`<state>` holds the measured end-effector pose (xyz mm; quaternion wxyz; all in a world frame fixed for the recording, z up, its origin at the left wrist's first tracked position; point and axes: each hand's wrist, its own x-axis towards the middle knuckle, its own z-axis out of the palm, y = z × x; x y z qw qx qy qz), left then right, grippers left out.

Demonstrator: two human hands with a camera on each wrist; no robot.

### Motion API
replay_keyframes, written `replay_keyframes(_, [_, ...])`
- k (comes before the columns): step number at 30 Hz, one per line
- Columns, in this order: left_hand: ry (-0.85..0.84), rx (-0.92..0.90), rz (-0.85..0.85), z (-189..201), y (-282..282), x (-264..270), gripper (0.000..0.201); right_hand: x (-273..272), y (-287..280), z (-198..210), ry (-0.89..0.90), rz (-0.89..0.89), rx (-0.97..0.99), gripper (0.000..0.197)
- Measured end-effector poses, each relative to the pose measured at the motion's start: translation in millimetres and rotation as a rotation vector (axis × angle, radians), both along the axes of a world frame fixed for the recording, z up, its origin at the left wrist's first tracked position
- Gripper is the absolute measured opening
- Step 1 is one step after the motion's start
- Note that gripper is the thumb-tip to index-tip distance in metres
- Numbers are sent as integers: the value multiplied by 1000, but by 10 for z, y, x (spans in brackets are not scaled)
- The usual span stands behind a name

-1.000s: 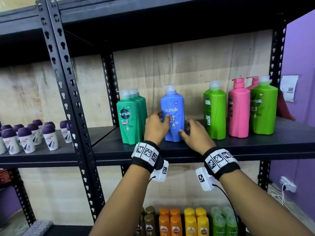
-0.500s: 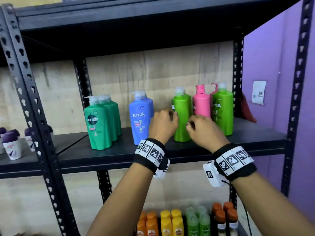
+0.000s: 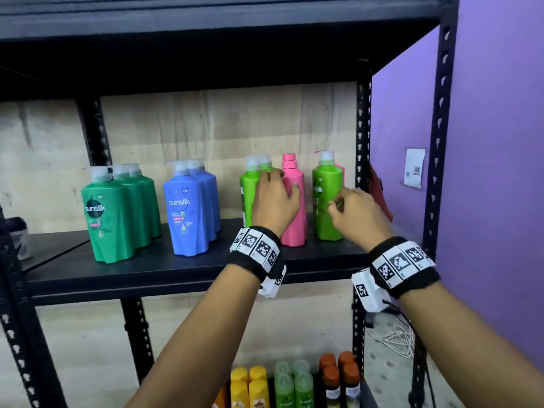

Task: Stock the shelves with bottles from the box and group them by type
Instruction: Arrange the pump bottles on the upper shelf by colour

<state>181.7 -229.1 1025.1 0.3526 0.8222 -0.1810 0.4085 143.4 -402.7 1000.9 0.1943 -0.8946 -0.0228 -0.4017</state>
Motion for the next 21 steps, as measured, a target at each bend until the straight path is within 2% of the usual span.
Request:
replay_keyframes(5, [10, 7, -19, 72, -164, 160, 53, 187, -157, 209, 35, 29, 90, 51])
replay_keyframes(9, [156, -34, -41, 149, -247, 313, 65, 400, -179, 355, 122, 117, 194, 67])
replay_keyframes(13, [280, -115, -85, 230, -291, 480, 56, 675, -178, 439, 224, 145, 264, 74])
replay_keyframes(16, [343, -191, -108, 242, -288, 550, 28, 848, -193, 404, 279, 184, 303, 80])
replay_keyframes(17, [360, -218, -126, 231, -287, 577, 31, 890, -202, 370, 278, 192, 318, 81])
replay_keyframes(20, [399, -315, -171, 189, -285, 627, 77, 987, -211, 266, 233, 238, 360, 80])
replay_keyframes(21, [403, -354, -183, 161, -288, 647, 82, 1002, -217, 238, 217, 257, 369, 80])
